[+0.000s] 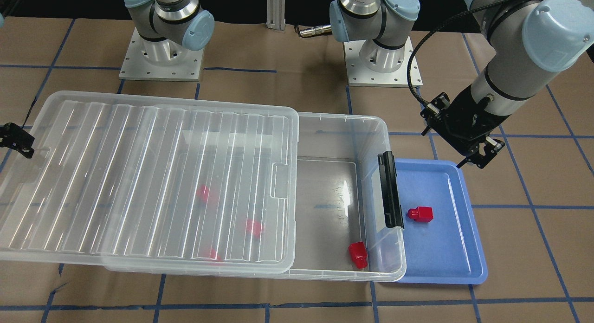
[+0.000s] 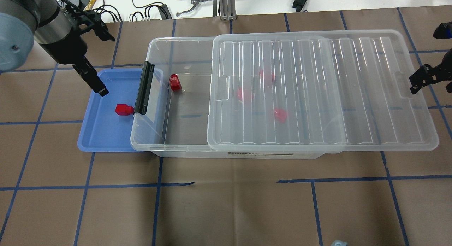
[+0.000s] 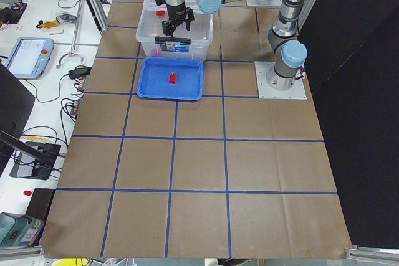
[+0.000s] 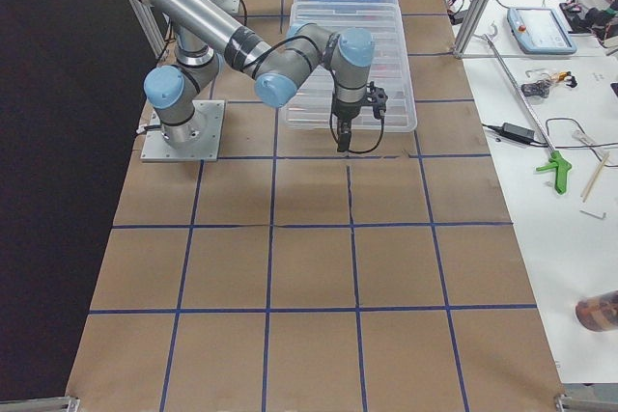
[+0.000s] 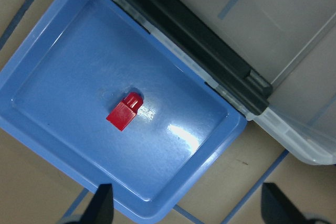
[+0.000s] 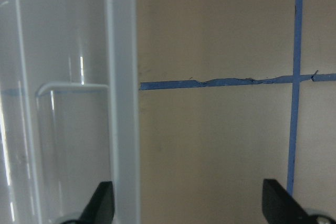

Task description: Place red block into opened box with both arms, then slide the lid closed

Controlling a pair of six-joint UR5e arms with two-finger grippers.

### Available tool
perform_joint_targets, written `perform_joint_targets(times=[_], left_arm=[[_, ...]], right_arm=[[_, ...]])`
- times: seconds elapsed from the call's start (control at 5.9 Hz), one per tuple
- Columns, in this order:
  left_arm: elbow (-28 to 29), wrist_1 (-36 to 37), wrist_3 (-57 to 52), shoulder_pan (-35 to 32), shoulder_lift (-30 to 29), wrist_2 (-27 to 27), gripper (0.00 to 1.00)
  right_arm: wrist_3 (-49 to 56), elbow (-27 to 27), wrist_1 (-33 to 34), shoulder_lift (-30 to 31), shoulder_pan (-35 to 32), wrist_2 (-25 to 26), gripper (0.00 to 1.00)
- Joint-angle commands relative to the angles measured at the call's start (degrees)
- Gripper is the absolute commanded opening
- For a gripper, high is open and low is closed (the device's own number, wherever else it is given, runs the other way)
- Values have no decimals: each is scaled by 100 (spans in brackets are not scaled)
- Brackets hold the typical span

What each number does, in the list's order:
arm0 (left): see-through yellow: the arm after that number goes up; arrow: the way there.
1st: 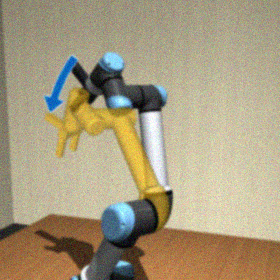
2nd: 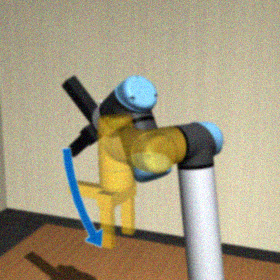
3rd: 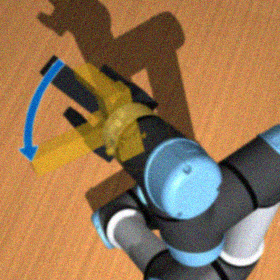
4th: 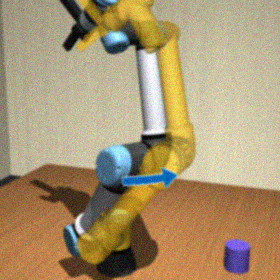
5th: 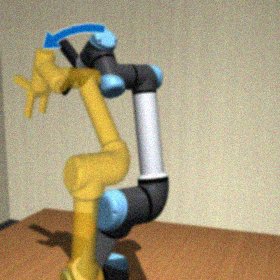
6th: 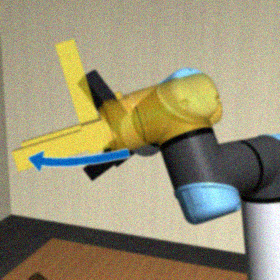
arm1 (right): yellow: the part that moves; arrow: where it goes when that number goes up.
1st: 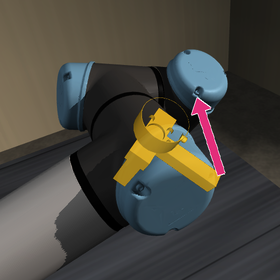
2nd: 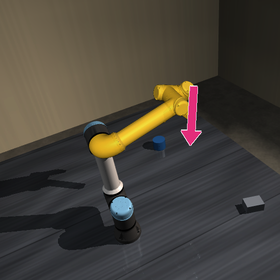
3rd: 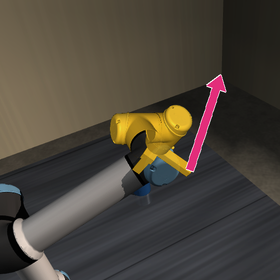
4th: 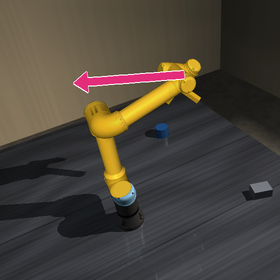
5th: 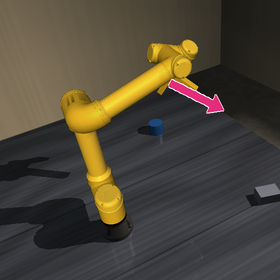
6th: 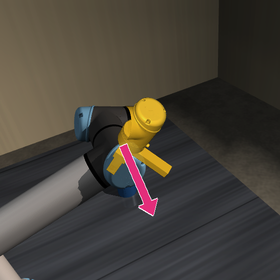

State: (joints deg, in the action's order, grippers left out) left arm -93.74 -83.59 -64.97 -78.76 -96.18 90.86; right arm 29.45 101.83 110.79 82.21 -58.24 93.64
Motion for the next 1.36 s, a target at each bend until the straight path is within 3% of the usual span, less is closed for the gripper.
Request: perform_joint_targets(times=[0.0, 0.34, 0.68, 0.85, 1.19], left_arm=[[-589, 874, -933, 158, -50, 10, 98], [-1441, 2236, -2302, 448, -207, -33, 98], [-1533, 2784, -3814, 493, -654, 1, 98], [-1559, 3092, -4073, 510, -917, -59, 98], [-1498, 3619, -4058, 450, -1655, -130, 98]], right_arm=[[-114, -23, -74, 171, 6, -21, 100], [-937, -267, -581, 645, -544, -91, 100], [-2104, -1204, -1730, 647, -1650, -100, 100], [-2632, -1575, -2145, 612, -2230, -100, 100], [-3304, -1684, -2228, 594, -3077, -397, 100]])
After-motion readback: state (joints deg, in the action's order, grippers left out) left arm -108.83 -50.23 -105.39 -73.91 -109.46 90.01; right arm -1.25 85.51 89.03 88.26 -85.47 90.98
